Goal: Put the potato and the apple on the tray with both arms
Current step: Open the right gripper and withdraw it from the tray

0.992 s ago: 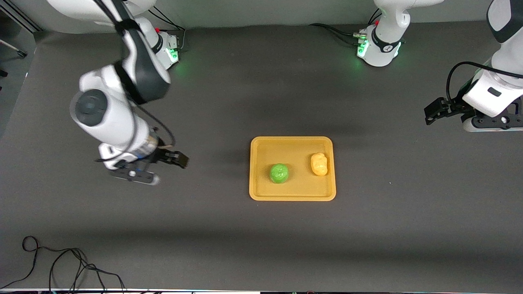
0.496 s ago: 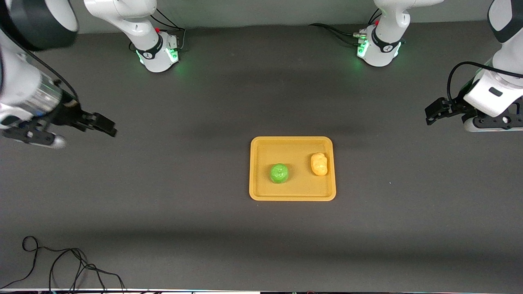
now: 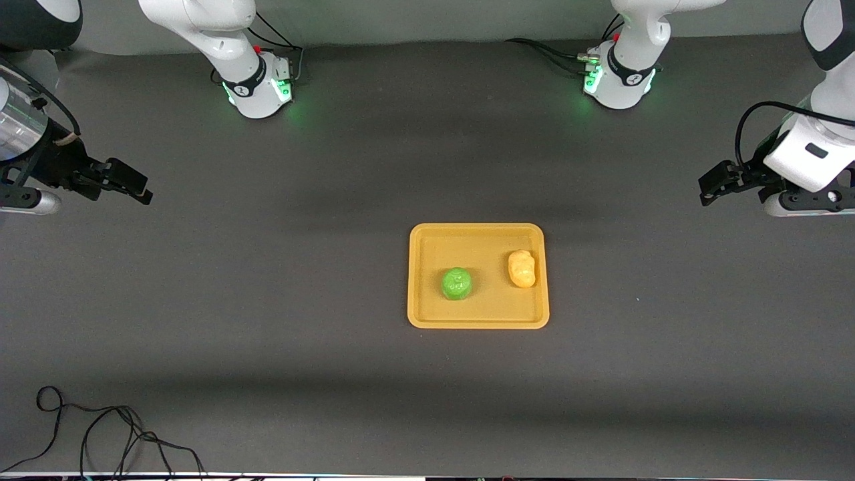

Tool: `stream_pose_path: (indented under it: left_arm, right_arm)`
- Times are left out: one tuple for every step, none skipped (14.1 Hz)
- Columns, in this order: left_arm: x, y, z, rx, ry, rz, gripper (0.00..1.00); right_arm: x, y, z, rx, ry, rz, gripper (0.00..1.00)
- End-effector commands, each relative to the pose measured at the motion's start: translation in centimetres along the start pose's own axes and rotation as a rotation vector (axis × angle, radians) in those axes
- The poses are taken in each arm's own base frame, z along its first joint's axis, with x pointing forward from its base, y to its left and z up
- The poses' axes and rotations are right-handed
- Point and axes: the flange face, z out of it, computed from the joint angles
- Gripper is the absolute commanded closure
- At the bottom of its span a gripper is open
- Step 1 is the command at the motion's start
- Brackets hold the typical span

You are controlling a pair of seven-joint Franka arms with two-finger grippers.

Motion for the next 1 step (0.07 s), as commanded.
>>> stream_pose_path:
  left_arm:
    - [-0.6, -0.2, -0.12, -0.011, 0.01, 0.008, 0.0]
  right_arm:
    - [-0.44, -0.21, -0.31, -0.028, 0.009, -0.031, 0.0]
